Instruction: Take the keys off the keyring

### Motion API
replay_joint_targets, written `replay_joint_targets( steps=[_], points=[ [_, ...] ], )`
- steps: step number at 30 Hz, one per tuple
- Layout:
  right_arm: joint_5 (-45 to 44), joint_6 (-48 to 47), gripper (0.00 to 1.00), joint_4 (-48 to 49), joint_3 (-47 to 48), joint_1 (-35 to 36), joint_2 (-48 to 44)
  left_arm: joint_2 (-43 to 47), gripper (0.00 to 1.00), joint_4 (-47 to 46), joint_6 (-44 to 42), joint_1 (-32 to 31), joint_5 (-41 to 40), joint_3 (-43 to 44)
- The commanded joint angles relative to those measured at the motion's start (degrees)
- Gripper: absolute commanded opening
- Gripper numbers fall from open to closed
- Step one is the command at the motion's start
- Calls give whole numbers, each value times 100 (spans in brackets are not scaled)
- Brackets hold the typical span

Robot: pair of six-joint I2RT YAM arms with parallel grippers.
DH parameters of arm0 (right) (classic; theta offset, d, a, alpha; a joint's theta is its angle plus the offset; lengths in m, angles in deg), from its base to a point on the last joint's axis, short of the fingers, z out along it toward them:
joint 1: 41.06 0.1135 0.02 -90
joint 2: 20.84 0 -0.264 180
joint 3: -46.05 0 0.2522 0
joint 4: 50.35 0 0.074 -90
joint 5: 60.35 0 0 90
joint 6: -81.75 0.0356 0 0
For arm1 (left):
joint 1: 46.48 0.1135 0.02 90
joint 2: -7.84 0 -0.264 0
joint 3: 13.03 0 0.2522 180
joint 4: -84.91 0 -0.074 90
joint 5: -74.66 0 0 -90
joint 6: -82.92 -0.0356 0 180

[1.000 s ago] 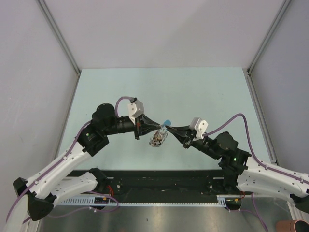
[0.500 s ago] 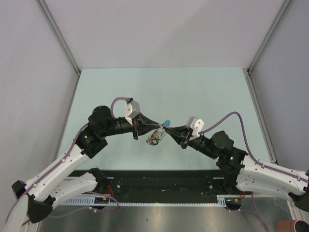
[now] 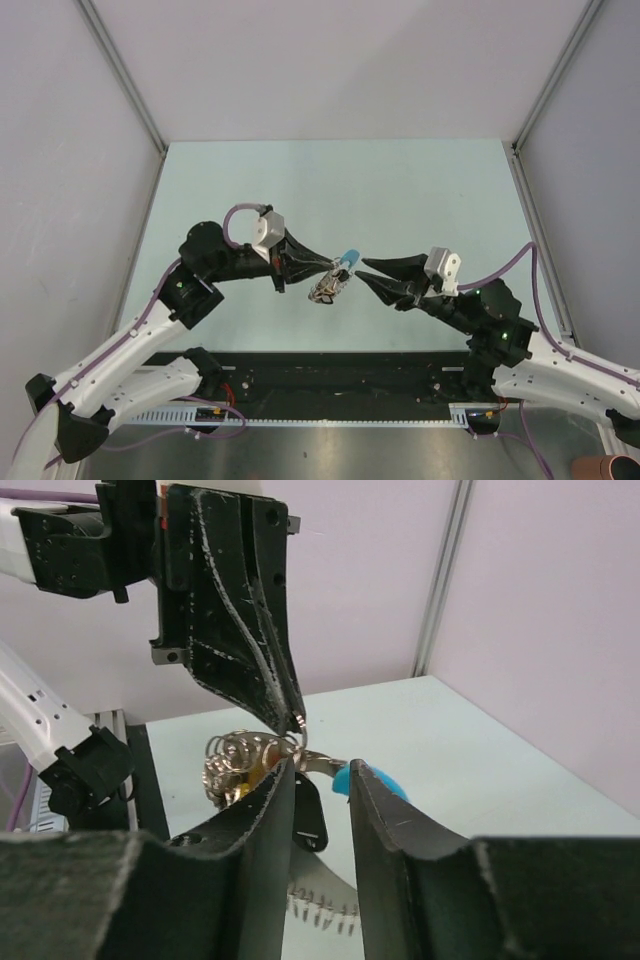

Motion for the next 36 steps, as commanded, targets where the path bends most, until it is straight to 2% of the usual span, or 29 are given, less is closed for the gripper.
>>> replay_joint_targets(
  steps=[1,14,28,36],
  points=[
    [41,-128,30,371,78,-80,206,20,0,-638,225,36,541,57],
    [542,74,25,680,245,-176,689,37,0,-533,181,36,638,57],
    [833,83,25,478,245,-176,619,54,0,-304,-21,36,471,84],
    [692,47,27,117,245,-185,312,46,0,-304,-4,36,462,119]
  ],
)
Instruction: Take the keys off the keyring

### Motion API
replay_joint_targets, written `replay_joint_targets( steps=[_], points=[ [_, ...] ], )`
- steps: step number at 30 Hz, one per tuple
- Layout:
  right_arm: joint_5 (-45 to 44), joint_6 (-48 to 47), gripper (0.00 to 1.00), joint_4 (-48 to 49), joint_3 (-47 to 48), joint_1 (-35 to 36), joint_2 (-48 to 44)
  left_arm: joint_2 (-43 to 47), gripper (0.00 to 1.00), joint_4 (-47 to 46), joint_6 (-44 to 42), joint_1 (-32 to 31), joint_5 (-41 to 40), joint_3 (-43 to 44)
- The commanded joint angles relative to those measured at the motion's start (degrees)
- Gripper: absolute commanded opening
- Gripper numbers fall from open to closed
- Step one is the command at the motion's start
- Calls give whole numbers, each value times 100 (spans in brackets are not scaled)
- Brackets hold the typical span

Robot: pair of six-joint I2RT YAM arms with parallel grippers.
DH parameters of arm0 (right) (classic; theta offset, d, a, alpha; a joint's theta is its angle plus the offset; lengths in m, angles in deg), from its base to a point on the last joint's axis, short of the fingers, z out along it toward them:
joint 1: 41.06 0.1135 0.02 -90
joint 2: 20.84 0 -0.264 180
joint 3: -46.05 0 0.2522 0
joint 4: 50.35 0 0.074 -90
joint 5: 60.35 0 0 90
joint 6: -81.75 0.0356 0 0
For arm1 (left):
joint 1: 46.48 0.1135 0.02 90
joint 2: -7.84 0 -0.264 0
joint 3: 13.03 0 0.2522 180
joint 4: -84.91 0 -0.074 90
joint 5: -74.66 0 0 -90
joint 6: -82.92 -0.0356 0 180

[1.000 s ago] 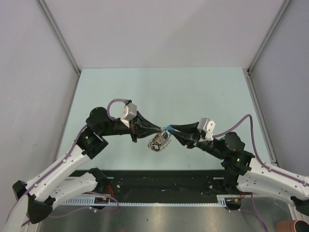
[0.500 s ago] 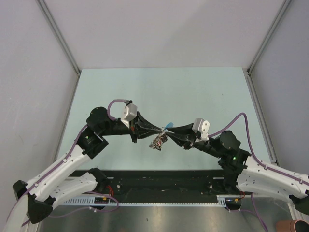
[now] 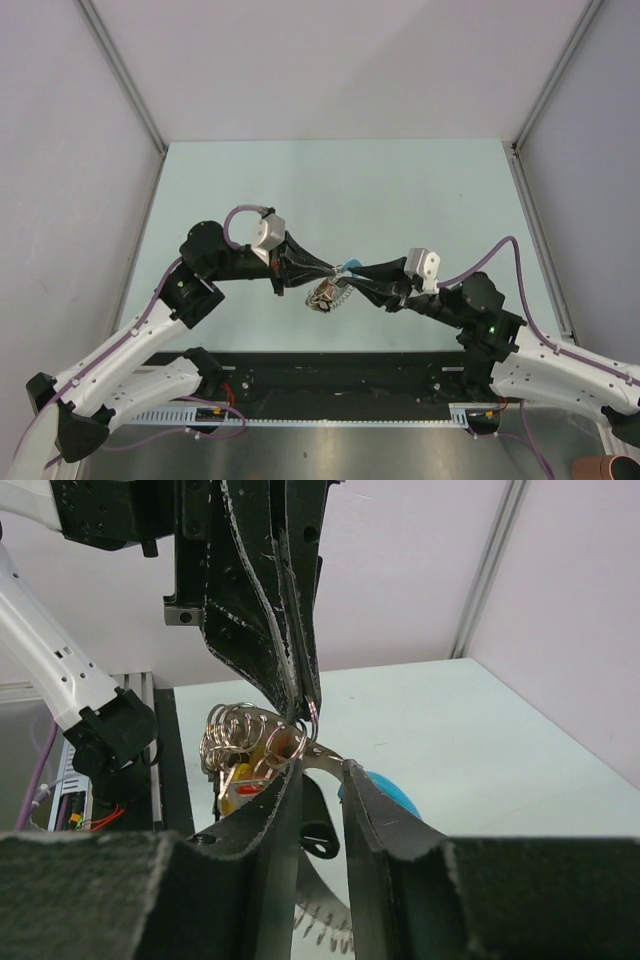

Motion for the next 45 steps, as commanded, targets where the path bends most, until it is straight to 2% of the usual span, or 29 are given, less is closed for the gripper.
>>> replay_joint_targets(
  steps=[1,6,25,32,43,45],
  points=[
    [-21,19,28,-99,243,-21,-213,72,0,-221,-74,28,-21,119],
    [-47,98,30,-109,234,-21,-143,72,0,-239,-47,28,-3,137],
    [24,292,27,550,243,14,323,98,0,-256,-21,28,50,119],
    [-47,327,22,840,234,23,429,98,0,-283,-3,28,50,110],
    [322,511,22,1130,234,14,552,125,0,-414,85,28,58,14],
    [331,511,18,1192,234,14,578,142,0,-441,111,28,59,-4]
  ],
)
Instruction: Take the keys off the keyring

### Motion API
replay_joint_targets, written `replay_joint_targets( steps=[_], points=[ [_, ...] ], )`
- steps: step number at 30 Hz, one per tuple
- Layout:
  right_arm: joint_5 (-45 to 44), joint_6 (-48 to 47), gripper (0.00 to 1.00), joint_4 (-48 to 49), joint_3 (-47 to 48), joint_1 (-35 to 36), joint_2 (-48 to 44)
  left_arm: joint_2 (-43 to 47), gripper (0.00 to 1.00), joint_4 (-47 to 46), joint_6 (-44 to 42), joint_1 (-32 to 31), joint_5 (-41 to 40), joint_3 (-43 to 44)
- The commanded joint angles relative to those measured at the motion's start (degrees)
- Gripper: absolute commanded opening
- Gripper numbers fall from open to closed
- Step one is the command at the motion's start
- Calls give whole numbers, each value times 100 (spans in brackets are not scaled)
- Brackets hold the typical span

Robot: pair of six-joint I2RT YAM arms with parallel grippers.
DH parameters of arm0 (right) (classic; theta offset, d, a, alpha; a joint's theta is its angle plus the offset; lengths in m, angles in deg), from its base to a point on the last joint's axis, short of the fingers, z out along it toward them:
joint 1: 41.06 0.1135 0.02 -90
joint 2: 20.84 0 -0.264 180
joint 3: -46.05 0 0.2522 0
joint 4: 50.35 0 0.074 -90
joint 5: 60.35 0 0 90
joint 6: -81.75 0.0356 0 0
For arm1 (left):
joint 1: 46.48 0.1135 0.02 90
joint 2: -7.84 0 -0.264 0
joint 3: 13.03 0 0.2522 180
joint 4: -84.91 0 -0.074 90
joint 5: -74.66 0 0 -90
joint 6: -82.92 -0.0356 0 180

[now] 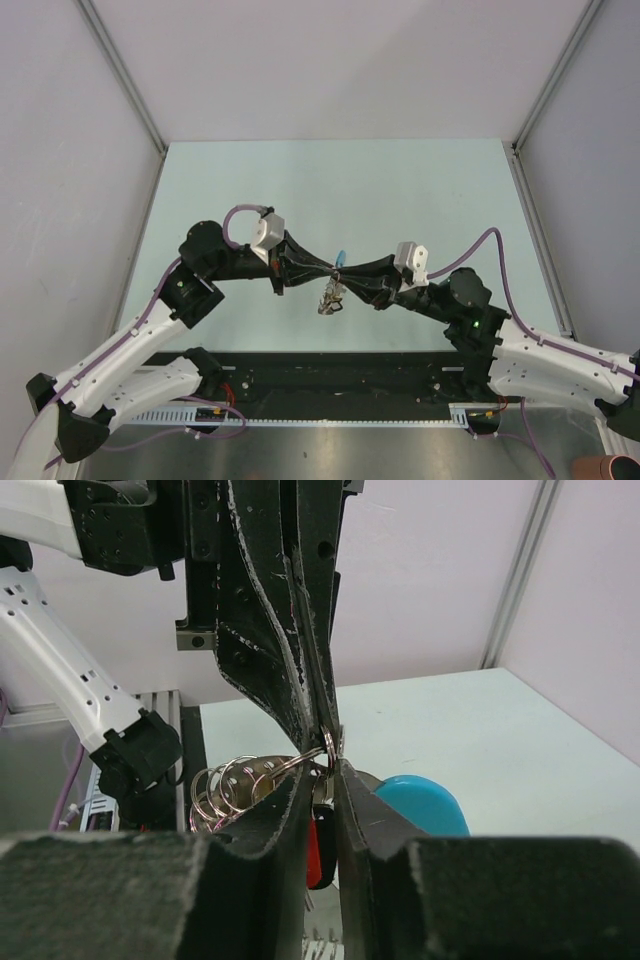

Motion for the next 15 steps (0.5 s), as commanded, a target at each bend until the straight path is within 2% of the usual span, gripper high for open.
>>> replay_joint_targets(
  steps=[1,2,3,9,10,13,15],
  points=[
    [126,116,14,491,227,18,21,142,0,-437,83,21,59,-13],
    [117,107,3,499,228,18,29,151,0,-428,83,21,50,-13],
    [12,116,0,482,228,18,21,160,0,-428,83,21,41,-13],
    [-383,-156,0,-71,228,18,-145,177,1,-86,-40,21,-273,40],
    [-445,-270,0,-228,245,27,-207,177,13,19,-101,21,-371,83],
    [-709,-498,0,-1159,499,9,-348,212,37,380,-374,21,-731,128],
    [-875,-613,0,-1924,771,18,-331,274,43,477,-584,21,-968,119]
  ],
)
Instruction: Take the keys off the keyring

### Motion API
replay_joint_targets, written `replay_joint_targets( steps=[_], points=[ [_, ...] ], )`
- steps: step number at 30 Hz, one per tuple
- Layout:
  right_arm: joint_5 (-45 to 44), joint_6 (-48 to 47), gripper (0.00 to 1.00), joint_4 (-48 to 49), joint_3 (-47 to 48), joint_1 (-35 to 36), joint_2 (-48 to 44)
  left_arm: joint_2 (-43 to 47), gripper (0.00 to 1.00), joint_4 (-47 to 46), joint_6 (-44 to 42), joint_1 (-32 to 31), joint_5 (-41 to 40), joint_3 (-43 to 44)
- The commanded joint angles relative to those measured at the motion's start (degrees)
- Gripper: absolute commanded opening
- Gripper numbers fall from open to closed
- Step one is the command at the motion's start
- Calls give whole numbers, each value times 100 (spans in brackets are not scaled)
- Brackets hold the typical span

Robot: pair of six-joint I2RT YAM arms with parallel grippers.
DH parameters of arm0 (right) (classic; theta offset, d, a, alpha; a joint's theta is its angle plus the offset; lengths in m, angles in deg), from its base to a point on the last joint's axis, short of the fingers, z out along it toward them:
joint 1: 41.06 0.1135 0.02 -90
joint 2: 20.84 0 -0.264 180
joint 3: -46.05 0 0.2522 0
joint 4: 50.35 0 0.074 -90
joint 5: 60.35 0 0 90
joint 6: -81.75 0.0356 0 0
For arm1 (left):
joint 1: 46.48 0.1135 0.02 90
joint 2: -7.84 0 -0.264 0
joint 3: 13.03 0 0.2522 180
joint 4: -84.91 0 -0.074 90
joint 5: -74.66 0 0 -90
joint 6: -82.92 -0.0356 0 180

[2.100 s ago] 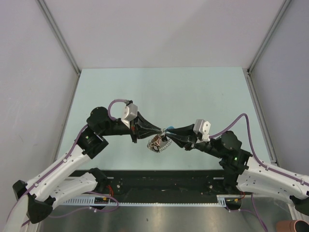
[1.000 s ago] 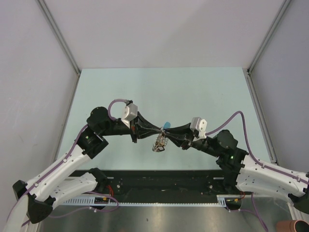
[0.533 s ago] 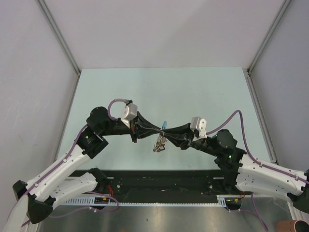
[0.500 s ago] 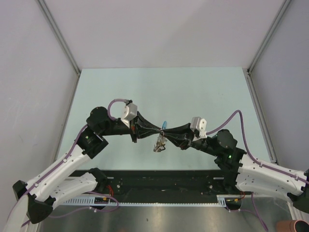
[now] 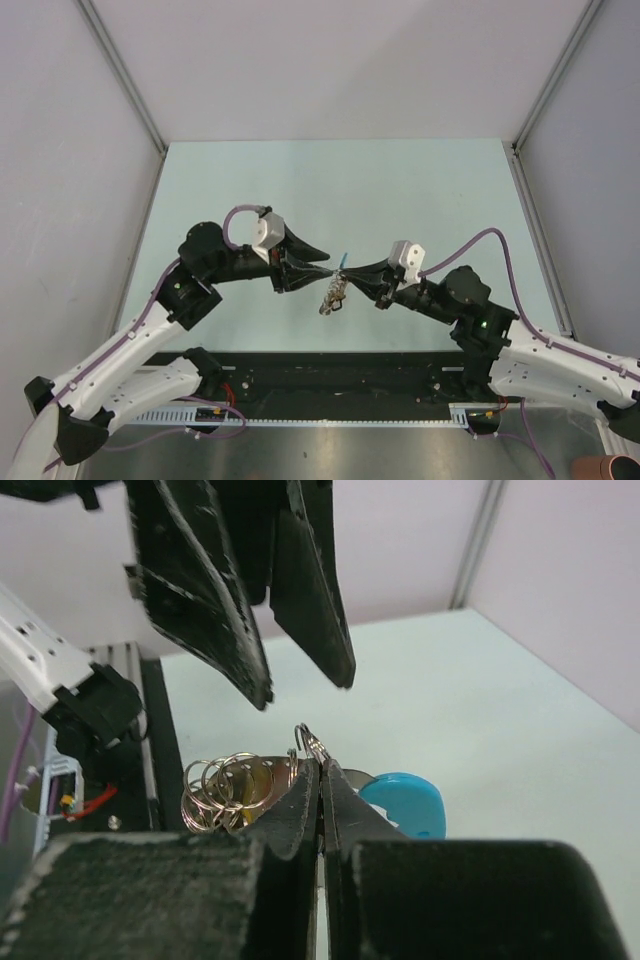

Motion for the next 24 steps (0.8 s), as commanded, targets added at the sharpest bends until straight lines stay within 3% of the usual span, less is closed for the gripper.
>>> replay_joint_targets(
  steps=[1,11,18,24],
  points=[
    [-516,-425,0,-1309,722,7,-113,184,47,202,-478,19,-587,145],
    [-1455,-566,0,-3717,1917,183,616,-334,52,641,-1093,19,-289,383],
    [-1228,-558,0,-4466,2567,262,863,-483,50,650,-1331,19,45,304],
    [-1061,-409,0,-4660,2797,288,933,-668,42,264,-910,1,651,67]
  ],
)
